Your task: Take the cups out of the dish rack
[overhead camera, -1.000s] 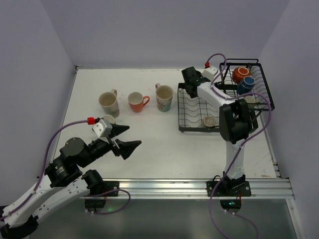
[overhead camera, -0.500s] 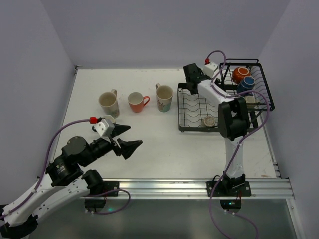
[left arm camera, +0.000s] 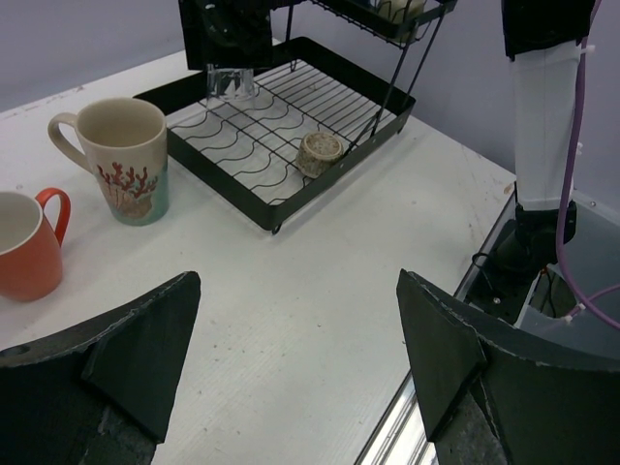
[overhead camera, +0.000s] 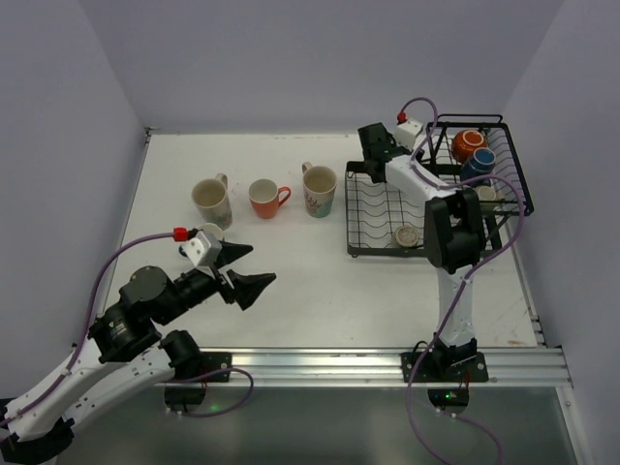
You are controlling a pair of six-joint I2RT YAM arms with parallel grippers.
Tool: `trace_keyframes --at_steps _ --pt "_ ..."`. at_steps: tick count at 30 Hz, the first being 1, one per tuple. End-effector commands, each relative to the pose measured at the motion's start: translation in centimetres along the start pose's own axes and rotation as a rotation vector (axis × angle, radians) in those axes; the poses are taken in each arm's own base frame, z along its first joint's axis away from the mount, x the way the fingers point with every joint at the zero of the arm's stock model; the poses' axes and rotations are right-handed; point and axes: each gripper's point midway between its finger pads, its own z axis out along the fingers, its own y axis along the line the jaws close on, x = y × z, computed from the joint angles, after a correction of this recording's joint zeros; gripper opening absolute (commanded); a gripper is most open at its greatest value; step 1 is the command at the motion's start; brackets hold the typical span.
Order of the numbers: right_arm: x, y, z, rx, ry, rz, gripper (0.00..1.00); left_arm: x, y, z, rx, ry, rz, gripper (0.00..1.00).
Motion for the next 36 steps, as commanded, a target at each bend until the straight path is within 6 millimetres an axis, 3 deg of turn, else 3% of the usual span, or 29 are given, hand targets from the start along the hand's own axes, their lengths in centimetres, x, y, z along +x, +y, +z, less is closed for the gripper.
trace_keyframes --at_steps 1,4,9,15,17,24,25,27,28,30,32,33,35,36 --pt "-1.0 2.1 -2.2 -0.093 -0.041 -0.002 0.49 -0.9 -0.1 -0.3 0.002 -0.031 0.025 0.86" --pt "-1.5 3.2 -3.8 -0.139 -0.066 -0.022 0.42 -0.9 0.0 -0.3 -0.005 -0.030 0.025 0.86" --pt "-4.2 3.9 -7.5 -0.217 -0.134 0.009 0.25 -0.8 0.3 -0.2 -0.020 -0.030 0.022 0.86" --pt "-6.5 2.5 -10.4 -0.275 -0.182 0.060 0.22 -0.2 0.8 0.4 -0.042 -0.005 0.013 0.86" --pt "-6.0 1.8 -10.7 -0.283 -0.177 0.059 0.21 0.1 1.0 0.8 -0.049 0.013 0.007 0.86" --pt "-7.0 -0.9 -14.5 -0.398 -0.188 0.132 0.18 0.6 1.1 2.3 -0.064 0.034 -0.073 0.86" --pt "-6.9 -2.0 -15.4 -0.429 -0.185 0.154 0.18 0.6 1.2 2.5 -0.068 0.037 -0.081 0.85" --pt "-6.8 -2.2 -16.9 -0.516 -0.167 0.196 0.18 0.8 1.3 3.1 -0.078 0.038 -0.129 0.85" --pt "-5.3 -2.7 -17.1 -0.541 -0.141 0.200 0.18 0.8 1.2 3.5 -0.077 0.033 -0.145 0.85" --pt "-6.2 -3.3 -19.6 -0.653 -0.143 0.253 0.18 1.2 0.6 4.6 -0.045 0.027 -0.210 0.85" --pt "-4.6 -3.7 -20.8 -0.722 -0.105 0.264 0.18 1.3 0.0 6.0 -0.015 0.018 -0.263 0.84" --pt "-5.4 -3.9 -22.9 -0.819 -0.104 0.297 0.18 1.8 0.0 6.4 -0.015 0.026 -0.280 0.84" --pt "-3.5 -4.1 -24.3 -0.916 -0.053 0.315 0.18 1.4 -0.3 7.9 0.014 -0.011 -0.305 0.84" --pt "-4.2 -4.3 -26.8 -1.038 -0.049 0.341 0.18 1.6 -0.4 8.3 0.017 -0.012 -0.328 0.84"
